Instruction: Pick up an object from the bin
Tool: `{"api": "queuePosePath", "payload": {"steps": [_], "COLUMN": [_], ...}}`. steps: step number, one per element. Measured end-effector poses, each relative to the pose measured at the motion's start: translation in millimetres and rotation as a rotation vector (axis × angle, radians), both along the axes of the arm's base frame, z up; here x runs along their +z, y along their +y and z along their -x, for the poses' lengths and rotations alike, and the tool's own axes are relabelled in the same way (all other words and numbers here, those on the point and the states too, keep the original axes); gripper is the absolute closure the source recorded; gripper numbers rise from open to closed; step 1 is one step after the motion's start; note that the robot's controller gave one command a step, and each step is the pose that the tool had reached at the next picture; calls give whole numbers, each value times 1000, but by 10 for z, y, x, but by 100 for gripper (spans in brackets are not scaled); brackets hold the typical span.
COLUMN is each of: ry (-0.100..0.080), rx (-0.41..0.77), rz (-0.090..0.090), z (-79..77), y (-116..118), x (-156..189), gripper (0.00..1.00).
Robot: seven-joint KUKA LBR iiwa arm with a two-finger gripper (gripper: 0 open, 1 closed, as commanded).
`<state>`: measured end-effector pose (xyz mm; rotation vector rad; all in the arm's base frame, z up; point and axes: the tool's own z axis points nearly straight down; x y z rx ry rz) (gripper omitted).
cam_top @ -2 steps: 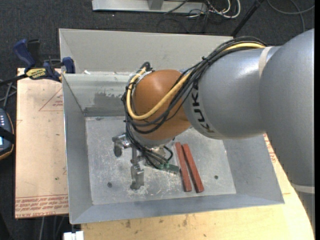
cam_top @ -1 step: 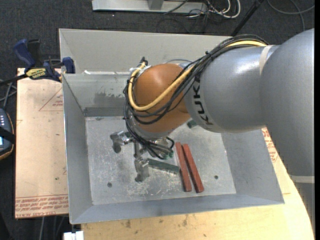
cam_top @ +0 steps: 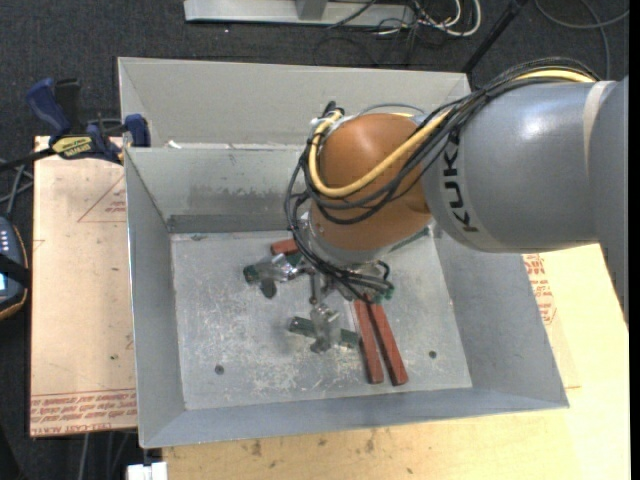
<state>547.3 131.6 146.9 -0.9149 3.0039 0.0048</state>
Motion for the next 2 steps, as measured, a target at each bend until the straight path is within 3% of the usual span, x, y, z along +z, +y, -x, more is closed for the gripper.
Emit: {"api": "queuePosePath", "payload": {"steps": [1, 2], "ry": [-10, -1], "rx": [88, 300], "rz": [3, 2], "z": [-266, -120], "y": [-351, -515], "x": [-230, -549], "gripper": [0, 0]}}
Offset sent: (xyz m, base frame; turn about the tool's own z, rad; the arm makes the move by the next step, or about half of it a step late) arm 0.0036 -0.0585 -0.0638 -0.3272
